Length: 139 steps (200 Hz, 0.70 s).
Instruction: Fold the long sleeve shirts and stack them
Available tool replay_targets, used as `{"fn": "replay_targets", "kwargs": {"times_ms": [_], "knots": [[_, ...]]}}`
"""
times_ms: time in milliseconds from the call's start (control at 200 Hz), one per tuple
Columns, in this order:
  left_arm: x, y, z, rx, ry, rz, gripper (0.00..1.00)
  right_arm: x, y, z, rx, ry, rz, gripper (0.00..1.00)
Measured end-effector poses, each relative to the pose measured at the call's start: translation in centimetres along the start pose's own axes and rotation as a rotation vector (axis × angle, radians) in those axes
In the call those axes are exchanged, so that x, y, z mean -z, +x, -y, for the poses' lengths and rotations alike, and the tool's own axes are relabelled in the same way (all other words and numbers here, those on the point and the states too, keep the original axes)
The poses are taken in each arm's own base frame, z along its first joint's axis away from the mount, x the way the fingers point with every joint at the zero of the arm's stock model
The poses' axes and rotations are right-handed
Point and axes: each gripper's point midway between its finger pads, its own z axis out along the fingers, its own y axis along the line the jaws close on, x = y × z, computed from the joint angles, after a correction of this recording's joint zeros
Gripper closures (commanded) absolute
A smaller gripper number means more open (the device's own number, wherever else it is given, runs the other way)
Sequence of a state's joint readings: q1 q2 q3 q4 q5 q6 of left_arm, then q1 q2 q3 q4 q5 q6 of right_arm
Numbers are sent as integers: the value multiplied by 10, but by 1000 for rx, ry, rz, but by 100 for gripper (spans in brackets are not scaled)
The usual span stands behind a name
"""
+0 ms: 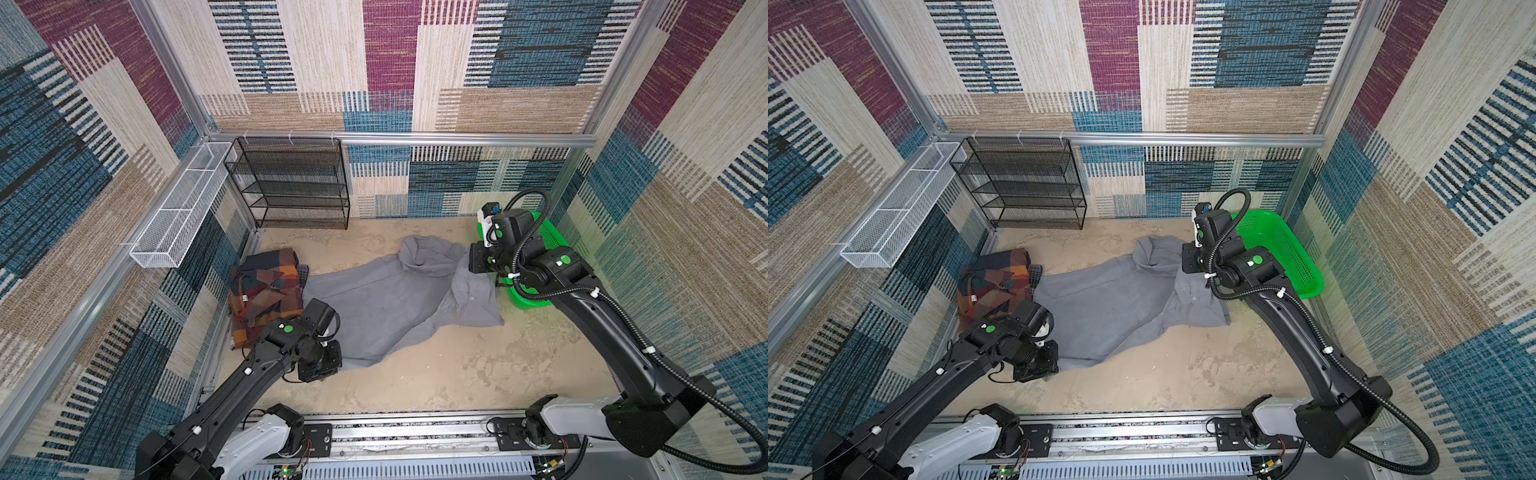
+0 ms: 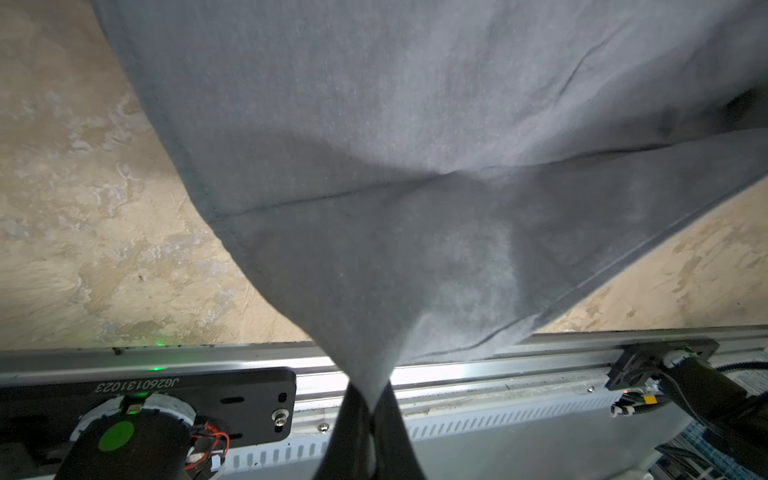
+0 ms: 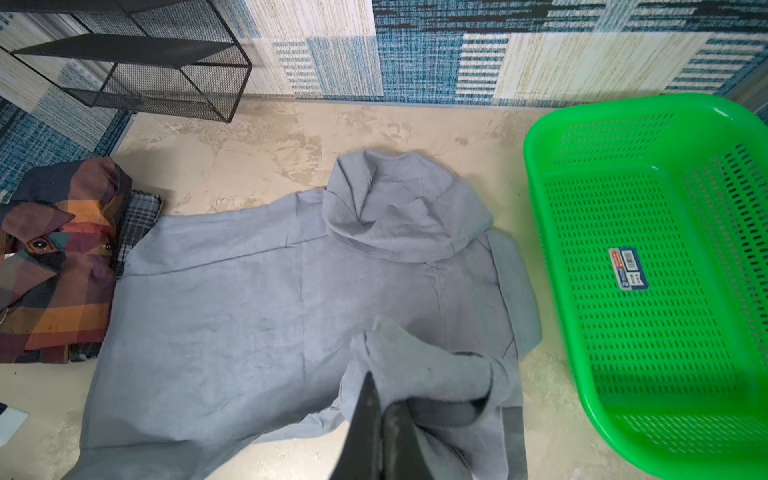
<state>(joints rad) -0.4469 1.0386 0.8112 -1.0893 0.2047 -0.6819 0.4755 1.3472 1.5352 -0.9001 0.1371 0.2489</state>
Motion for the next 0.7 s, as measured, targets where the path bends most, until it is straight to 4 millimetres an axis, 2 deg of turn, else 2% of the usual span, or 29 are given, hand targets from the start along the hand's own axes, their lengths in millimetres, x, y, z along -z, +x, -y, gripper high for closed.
{"fn": "replay_targets", "kwargs": {"times_ms": [155,381,541,696], "knots": [[3,-17,2,28,8,2,99,-19,-6,2,1,5,-8,100],[10,-31,13,50,71,-25,95,-49,-18,2,7,7,-17,100],[12,-37,5,86,83,-44,93,-68,-30,-3,5,0,-11,100],[18,-43,-6,125,97,-43,85,-83,-34,-9,5,-18,-20,100]]}}
